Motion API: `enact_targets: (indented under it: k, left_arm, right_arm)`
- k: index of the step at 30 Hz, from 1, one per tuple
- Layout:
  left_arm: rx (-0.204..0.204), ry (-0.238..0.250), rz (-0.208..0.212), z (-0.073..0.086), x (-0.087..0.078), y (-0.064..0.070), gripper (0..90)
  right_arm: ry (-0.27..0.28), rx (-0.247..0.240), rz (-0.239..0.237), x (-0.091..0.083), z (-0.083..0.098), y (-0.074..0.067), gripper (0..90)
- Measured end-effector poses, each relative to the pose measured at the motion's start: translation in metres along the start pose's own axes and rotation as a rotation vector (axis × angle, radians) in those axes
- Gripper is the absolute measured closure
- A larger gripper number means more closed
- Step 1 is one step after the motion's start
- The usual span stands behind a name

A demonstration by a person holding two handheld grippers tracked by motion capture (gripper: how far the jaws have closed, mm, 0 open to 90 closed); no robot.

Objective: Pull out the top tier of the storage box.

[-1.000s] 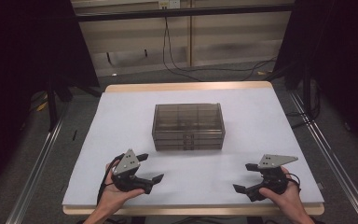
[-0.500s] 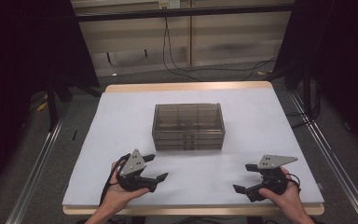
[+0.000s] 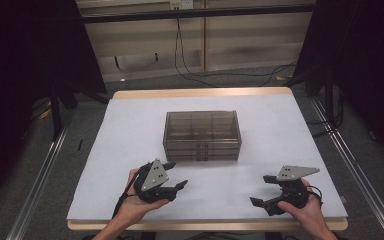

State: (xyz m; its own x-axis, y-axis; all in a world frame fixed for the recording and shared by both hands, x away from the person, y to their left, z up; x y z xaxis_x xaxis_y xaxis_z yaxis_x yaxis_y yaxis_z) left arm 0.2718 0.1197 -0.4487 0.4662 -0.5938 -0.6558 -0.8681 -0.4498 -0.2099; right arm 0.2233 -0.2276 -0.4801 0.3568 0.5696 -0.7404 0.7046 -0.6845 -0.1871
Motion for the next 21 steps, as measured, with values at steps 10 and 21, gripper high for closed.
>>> enact_targets:
  k: [10,21]
  left_arm:
    - [0.052,-0.044,-0.008,-0.014,0.009,0.002,50.9]
    - [0.207,-0.063,-0.132,-0.026,0.016,0.008,55.2]
  right_arm:
    - [-0.001,0.002,0.003,0.0,0.0,0.0,8.7]
    - [-0.002,0.0,0.004,0.001,0.0,0.0,8.8]
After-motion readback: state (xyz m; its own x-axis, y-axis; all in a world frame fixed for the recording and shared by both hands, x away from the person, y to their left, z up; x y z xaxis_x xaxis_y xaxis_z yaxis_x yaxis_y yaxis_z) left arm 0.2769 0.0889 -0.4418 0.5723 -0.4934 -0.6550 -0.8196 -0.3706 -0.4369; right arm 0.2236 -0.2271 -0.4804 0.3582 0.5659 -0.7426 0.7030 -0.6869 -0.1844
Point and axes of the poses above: each handheld gripper's, and its own axes: x roughly forward along the jaws, z roughly out of its underside, y roughly to its right, the point moved 3 cm from there along x, roughly forward along the jaws, and after that the axes turned 11 degrees about -y, right-handed, at the moved point
